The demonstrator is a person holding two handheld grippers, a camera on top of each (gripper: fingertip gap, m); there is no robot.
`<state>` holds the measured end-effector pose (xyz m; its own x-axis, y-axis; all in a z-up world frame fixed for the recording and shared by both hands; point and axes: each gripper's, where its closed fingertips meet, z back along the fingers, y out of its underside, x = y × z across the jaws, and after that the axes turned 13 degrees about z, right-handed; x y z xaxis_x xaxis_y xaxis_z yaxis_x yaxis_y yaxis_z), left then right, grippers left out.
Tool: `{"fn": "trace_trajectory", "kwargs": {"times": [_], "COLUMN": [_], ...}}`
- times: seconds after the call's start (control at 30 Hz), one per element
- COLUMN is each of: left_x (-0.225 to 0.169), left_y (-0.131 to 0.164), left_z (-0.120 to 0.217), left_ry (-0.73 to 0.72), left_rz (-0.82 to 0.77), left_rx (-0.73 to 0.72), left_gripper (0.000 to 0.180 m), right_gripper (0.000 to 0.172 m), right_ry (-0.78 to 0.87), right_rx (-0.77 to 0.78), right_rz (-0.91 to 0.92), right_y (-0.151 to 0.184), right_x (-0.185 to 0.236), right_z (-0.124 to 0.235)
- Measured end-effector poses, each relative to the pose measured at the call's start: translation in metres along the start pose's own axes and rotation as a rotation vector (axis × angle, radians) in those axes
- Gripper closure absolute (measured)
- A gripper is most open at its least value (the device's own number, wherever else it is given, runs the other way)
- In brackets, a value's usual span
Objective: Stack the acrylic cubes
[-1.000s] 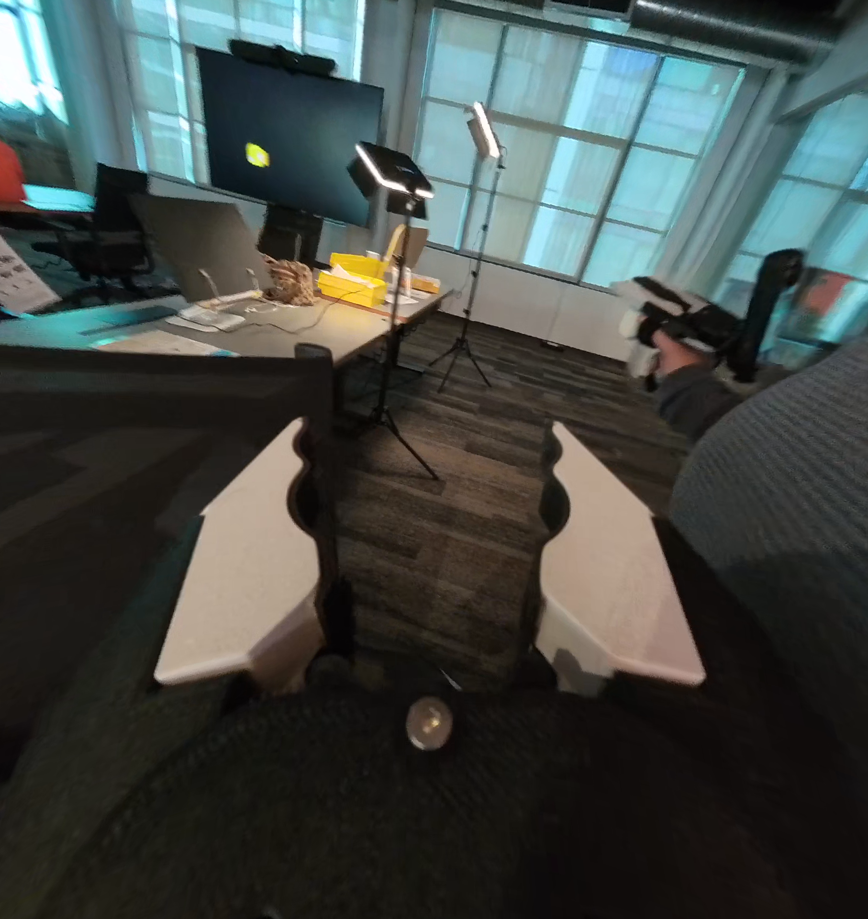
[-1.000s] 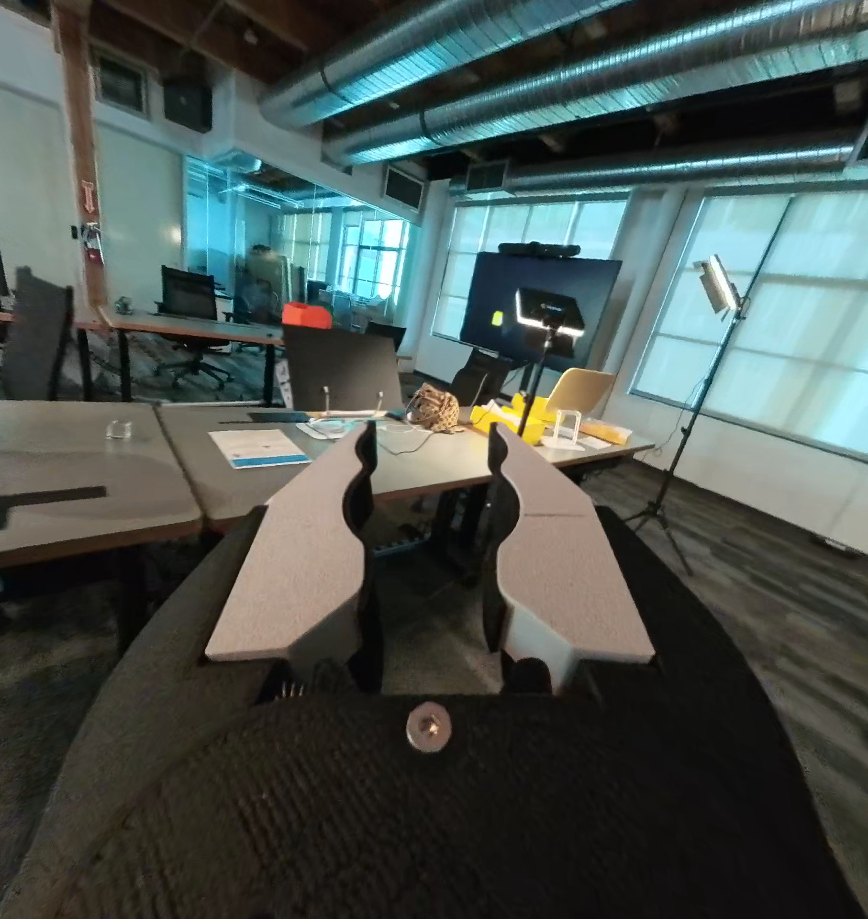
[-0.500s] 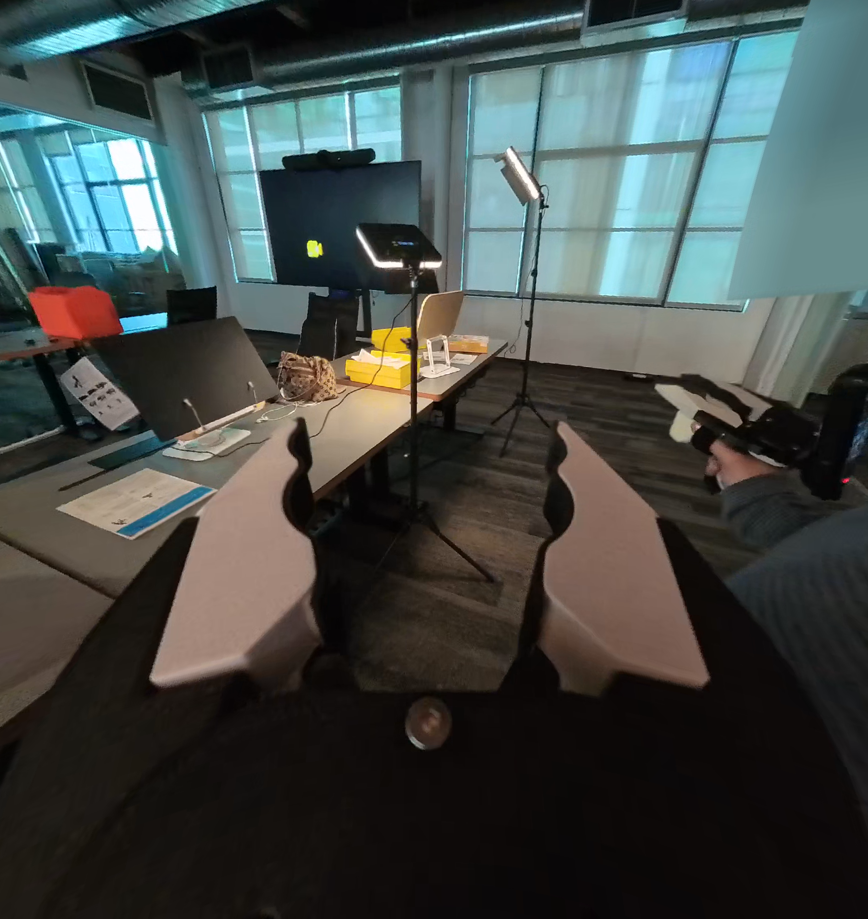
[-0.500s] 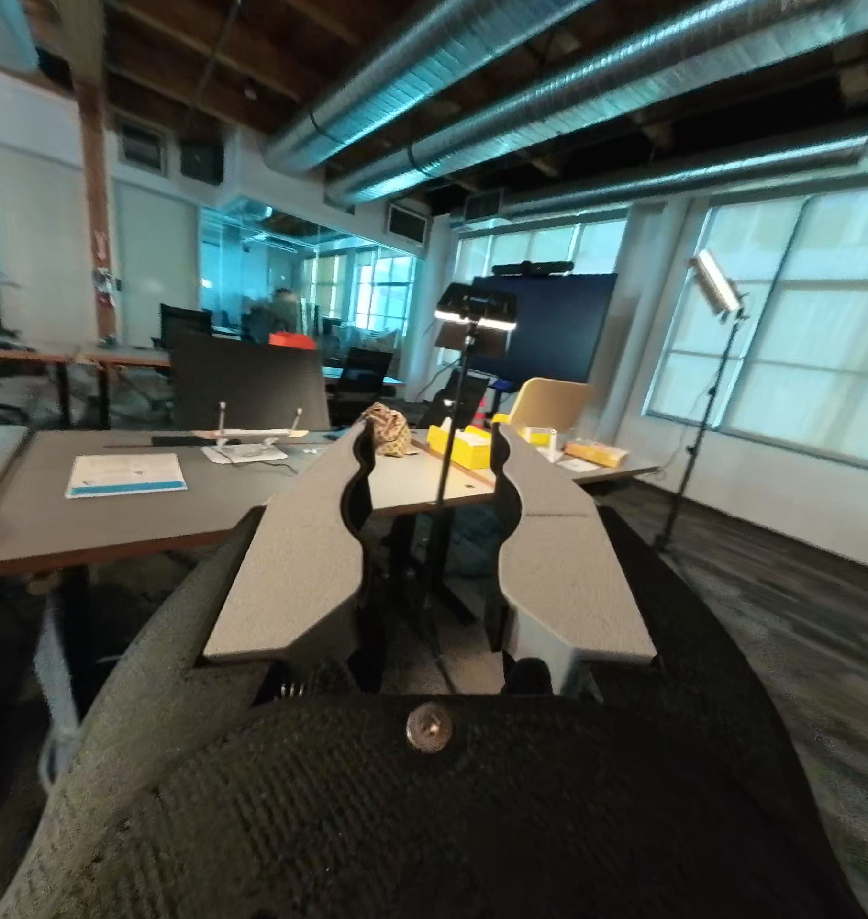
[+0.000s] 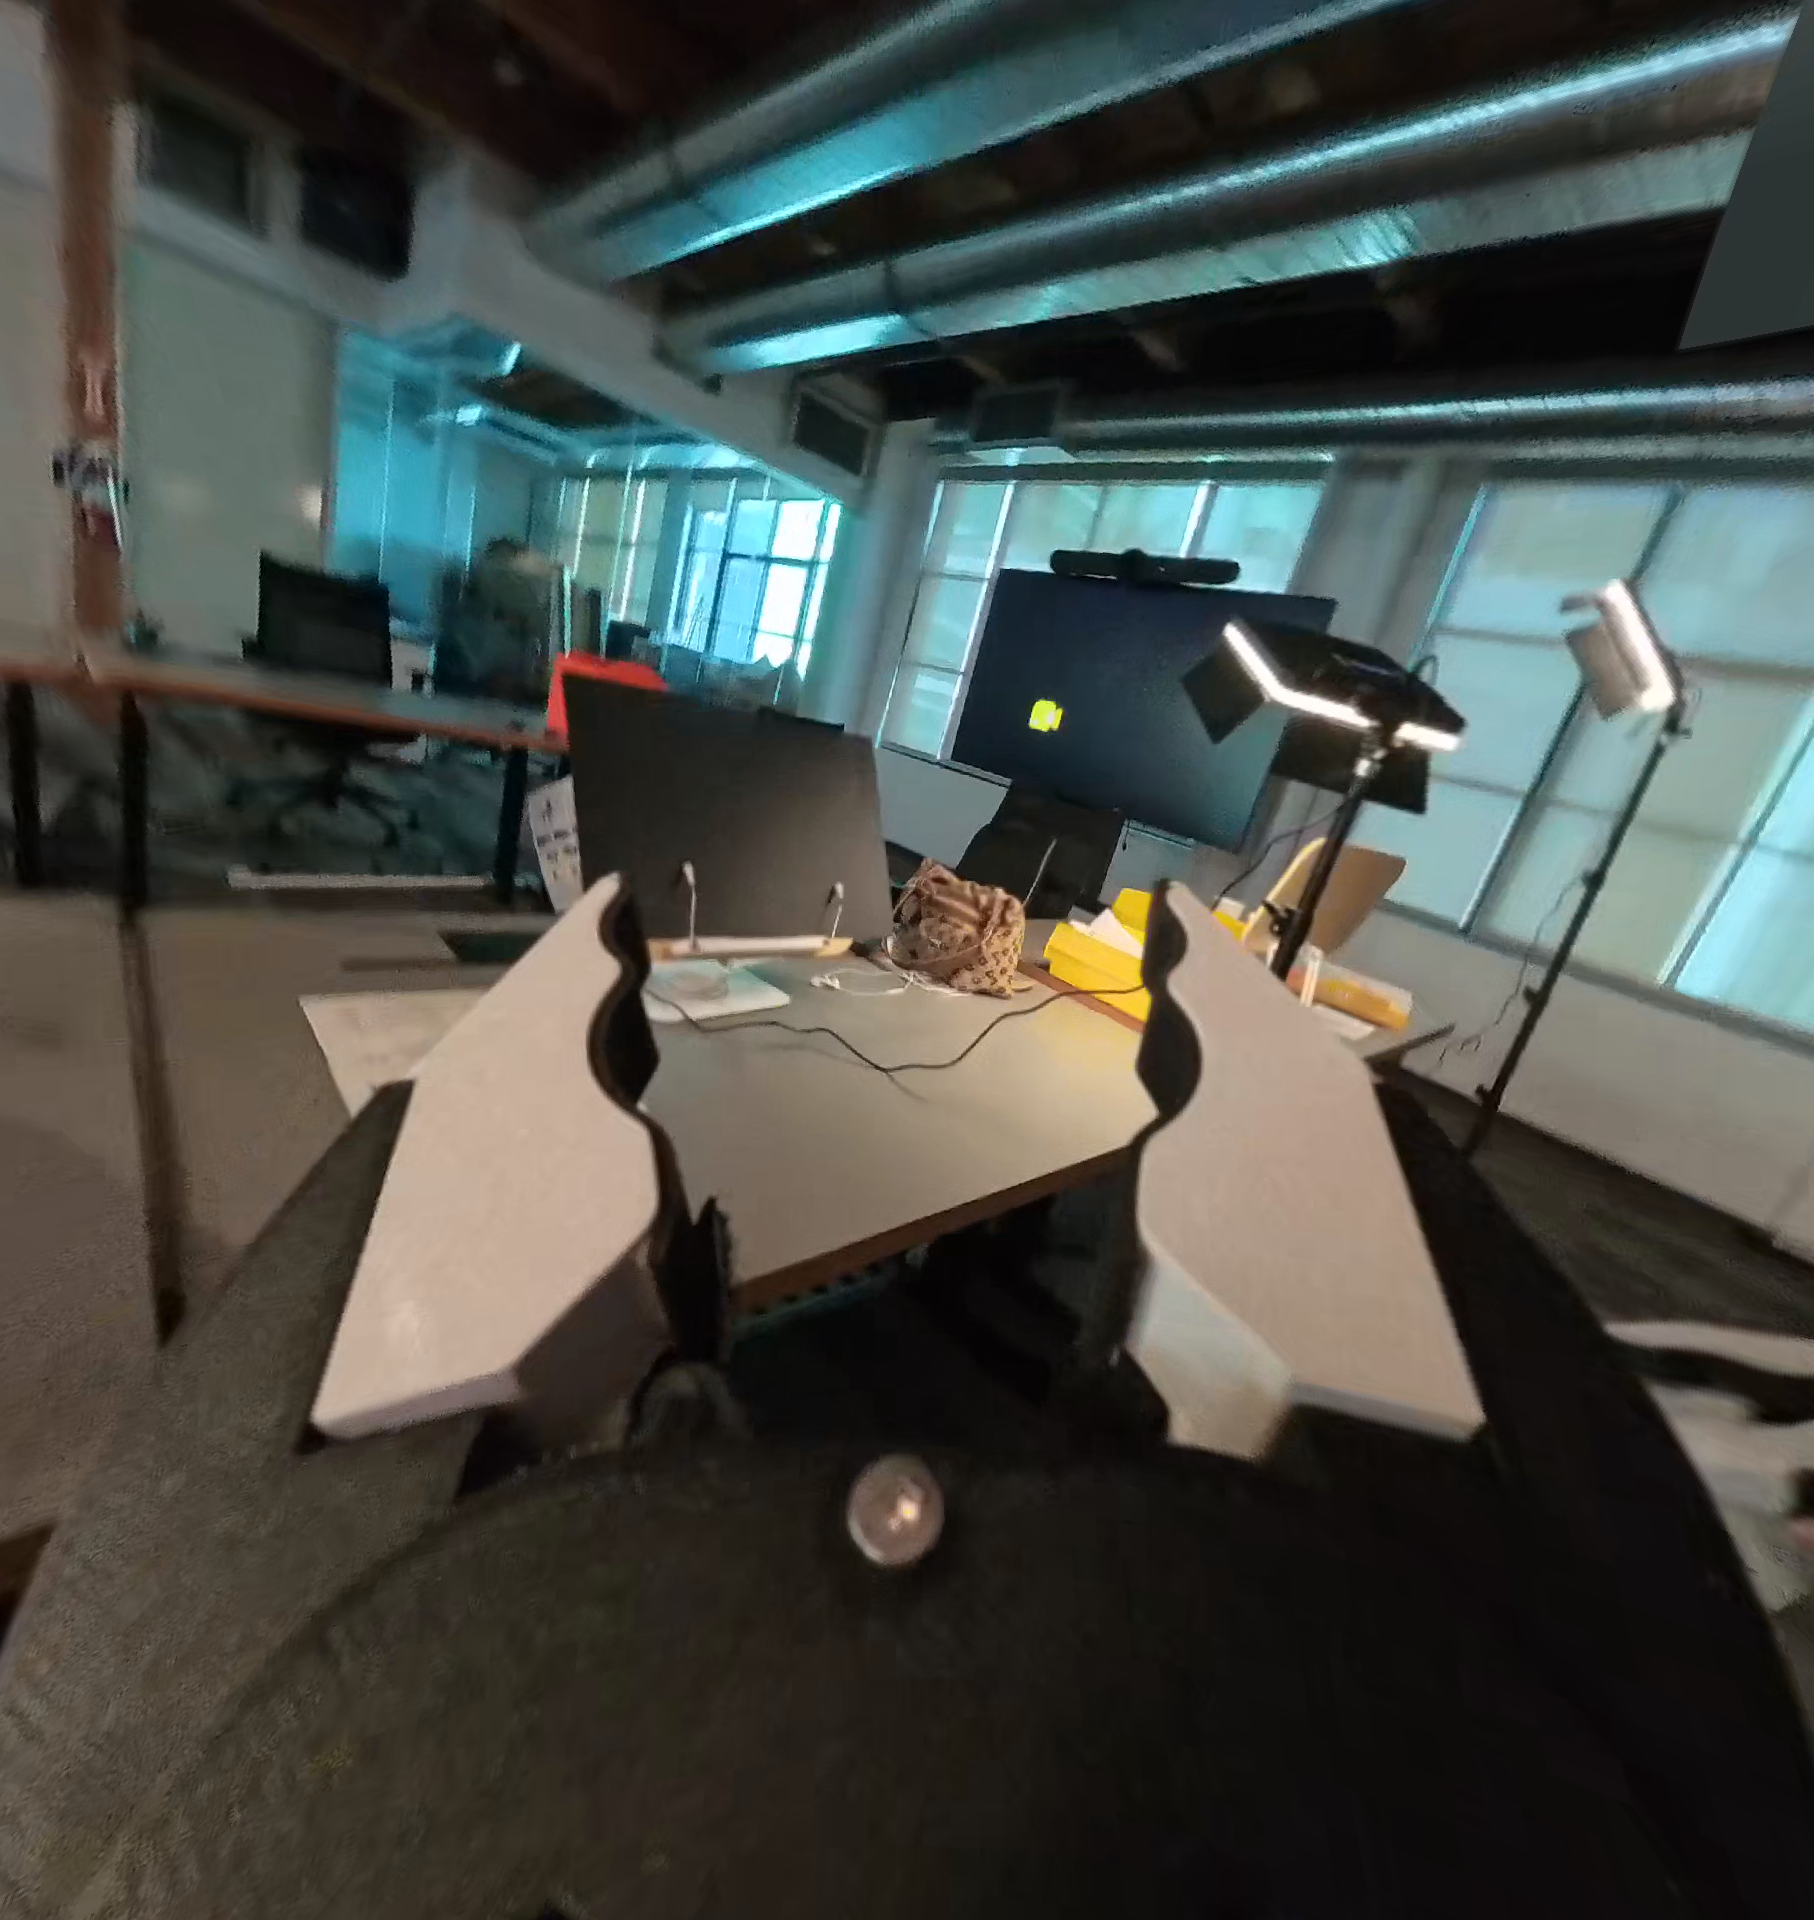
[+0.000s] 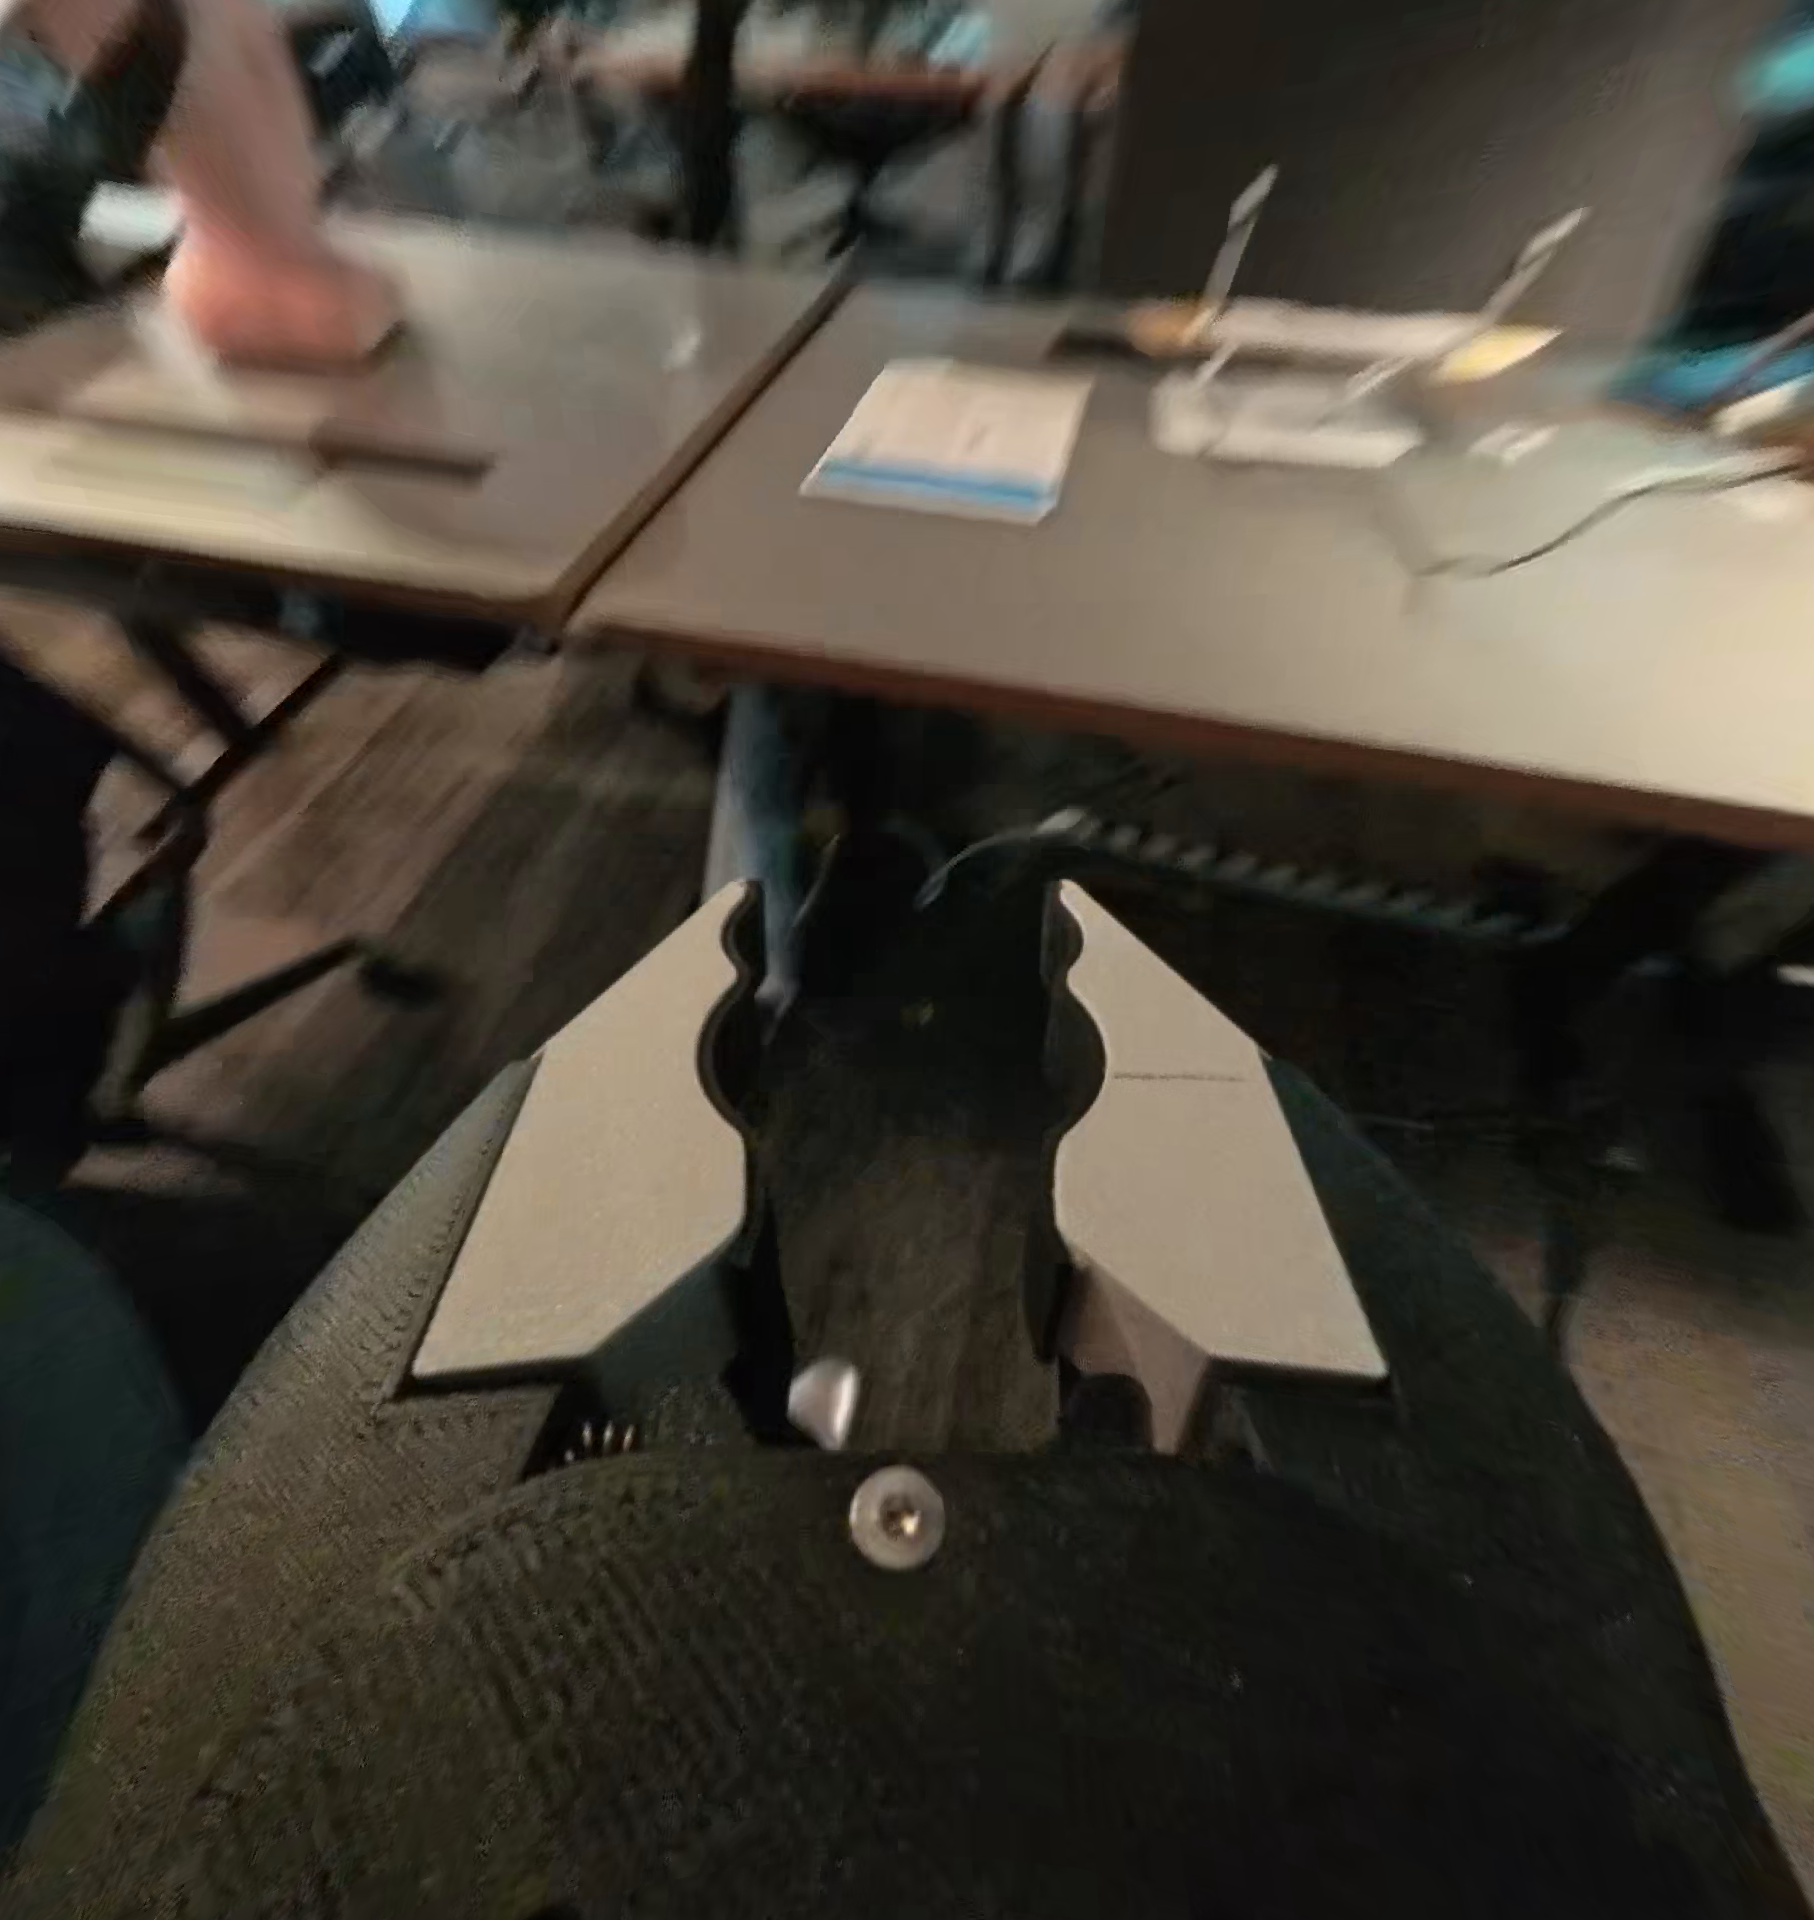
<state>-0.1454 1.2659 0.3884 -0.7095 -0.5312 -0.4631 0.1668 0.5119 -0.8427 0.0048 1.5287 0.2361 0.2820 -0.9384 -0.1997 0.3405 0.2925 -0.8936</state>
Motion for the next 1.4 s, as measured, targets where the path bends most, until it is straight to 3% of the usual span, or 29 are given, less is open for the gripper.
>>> {"fn": "trace_trajectory", "kwargs": {"times": [0.2, 0.3, 0.47, 0.57, 0.67, 0.77, 0.9, 1.0, 1.07, 1.23, 1.4], "left_x": [0.057, 0.095, 0.122, 0.123, 0.118, 0.118, 0.122, 0.120, 0.121, 0.130, 0.133], "left_y": [0.051, 0.073, 0.107, 0.146, 0.194, 0.249, 0.332, 0.394, 0.433, 0.500, 0.524], "left_z": [-0.017, -0.013, 0.032, 0.069, 0.108, 0.142, 0.181, 0.206, 0.217, 0.224, 0.222], "left_ry": [-0.252, -0.430, -0.767, -1.009, -1.203, -1.338, -1.445, -1.491, -1.511, -1.515, -1.511], "left_rz": [-0.018, -0.024, 0.046, 0.025, 0.073, 0.141, 0.234, 0.331, 0.401, 0.542, 0.602], "left_rx": [0.060, 0.083, -0.086, -0.128, -0.180, -0.217, -0.245, -0.287, -0.303, -0.317, -0.298], "left_gripper": [0.085, 0.081, 0.076, 0.076, 0.077, 0.076, 0.072, 0.084, 0.084, 0.081, 0.080], "right_gripper": [0.116, 0.115, 0.109, 0.106, 0.107, 0.115, 0.142, 0.136, 0.130, 0.121, 0.123], "right_ry": [-0.470, -0.702, -1.100, -1.207, -1.181, -1.054, -0.774, -0.676, -0.630, -0.629, -0.609], "right_rx": [0.179, 0.296, 0.490, 0.593, 0.710, 0.791, 0.804, 0.833, 0.823, 0.743, 0.780], "right_rz": [0.090, 0.152, 0.440, 0.536, 0.564, 0.513, 0.368, 0.120, 0.091, 0.349, 0.463], "right_y": [0.038, 0.074, 0.179, 0.261, 0.346, 0.418, 0.500, 0.548, 0.570, 0.593, 0.615], "right_x": [0.009, 0.019, 0.036, 0.044, 0.057, 0.075, 0.078, 0.082, 0.081, 0.089, 0.101], "right_z": [-0.137, -0.198, -0.281, -0.339, -0.407, -0.488, -0.623, -0.702, -0.744, -0.799, -0.802]}}
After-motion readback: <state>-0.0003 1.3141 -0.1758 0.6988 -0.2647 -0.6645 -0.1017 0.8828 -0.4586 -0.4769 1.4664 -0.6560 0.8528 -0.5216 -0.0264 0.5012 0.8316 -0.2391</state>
